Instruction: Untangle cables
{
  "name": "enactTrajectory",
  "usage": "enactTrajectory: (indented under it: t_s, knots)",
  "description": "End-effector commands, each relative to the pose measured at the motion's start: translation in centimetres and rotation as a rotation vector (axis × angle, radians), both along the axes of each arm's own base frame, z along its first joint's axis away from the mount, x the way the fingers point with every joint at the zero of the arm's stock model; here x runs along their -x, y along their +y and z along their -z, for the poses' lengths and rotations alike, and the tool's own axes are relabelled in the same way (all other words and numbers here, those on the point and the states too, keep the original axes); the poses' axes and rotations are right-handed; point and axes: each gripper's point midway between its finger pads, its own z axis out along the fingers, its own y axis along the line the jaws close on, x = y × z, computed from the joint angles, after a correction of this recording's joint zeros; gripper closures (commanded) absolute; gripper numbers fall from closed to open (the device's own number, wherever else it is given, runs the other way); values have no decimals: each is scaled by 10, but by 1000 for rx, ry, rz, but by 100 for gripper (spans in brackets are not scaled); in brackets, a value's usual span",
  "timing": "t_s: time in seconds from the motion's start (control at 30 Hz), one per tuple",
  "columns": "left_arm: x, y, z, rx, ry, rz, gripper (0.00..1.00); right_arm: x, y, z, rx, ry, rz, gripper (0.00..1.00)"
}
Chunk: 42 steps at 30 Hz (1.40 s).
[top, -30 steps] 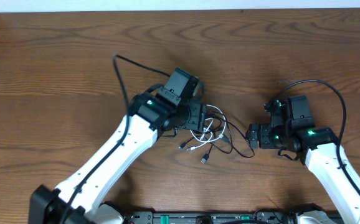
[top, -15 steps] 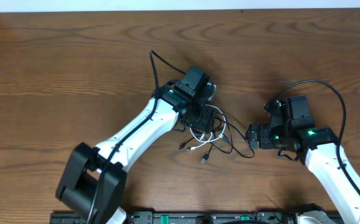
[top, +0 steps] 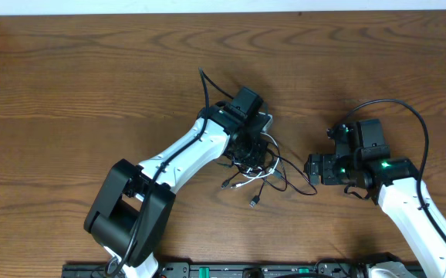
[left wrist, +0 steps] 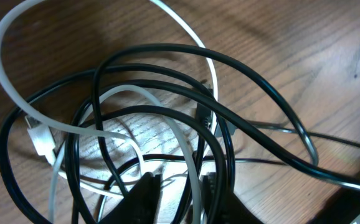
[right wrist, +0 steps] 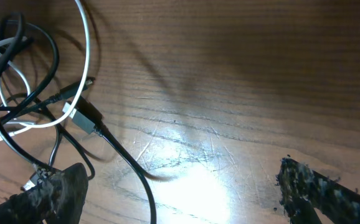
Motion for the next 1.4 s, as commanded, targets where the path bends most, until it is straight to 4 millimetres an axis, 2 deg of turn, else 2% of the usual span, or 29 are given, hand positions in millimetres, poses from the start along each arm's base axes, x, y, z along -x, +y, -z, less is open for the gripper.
enactTrajectory:
  t_s: [0.0, 0.13, 0.2, 0.27, 0.4, 0.53, 0.7, 0.83, 0.9, 1.03, 1.13, 1.37]
  knots:
    - [0, -4, -4, 19, 6, 7, 93, -5, 1, -8, -6, -29, -12, 6]
    - [-2, -5, -18, 43, -27, 6, 92, -4, 1, -8, -5, -24, -12, 6]
    - [-5, -6, -35, 73, -63, 4, 93, -3, 2, -8, -10, -17, -14, 5]
    - [-4, -9, -57, 126, -89, 9, 93, -1, 12, -11, -66, -18, -49, 3]
    - [4, -10, -105, 238, -142, 20, 93, -4, 52, -32, -279, -77, -196, 2]
    - [12, -5, -141, 291, -221, 26, 93, -12, 79, -60, -446, -166, -291, 1]
    - [24, -3, -182, 381, -297, 46, 92, -13, 100, -88, -593, -248, -396, 1]
    - [38, -12, -212, 505, -314, 98, 92, -14, 103, -93, -612, -265, -414, 1]
    - [40, -16, -223, 552, -318, 107, 93, -13, 104, -95, -623, -264, -421, 1]
    - [38, -20, -230, 588, -308, 85, 92, -9, 107, -98, -651, -258, -436, 1]
    - [46, -26, -240, 654, -288, 126, 93, -9, 108, -100, -663, -253, -429, 4]
    - [47, -27, -243, 668, -286, 135, 92, -11, 122, -134, -824, -290, -464, 5]
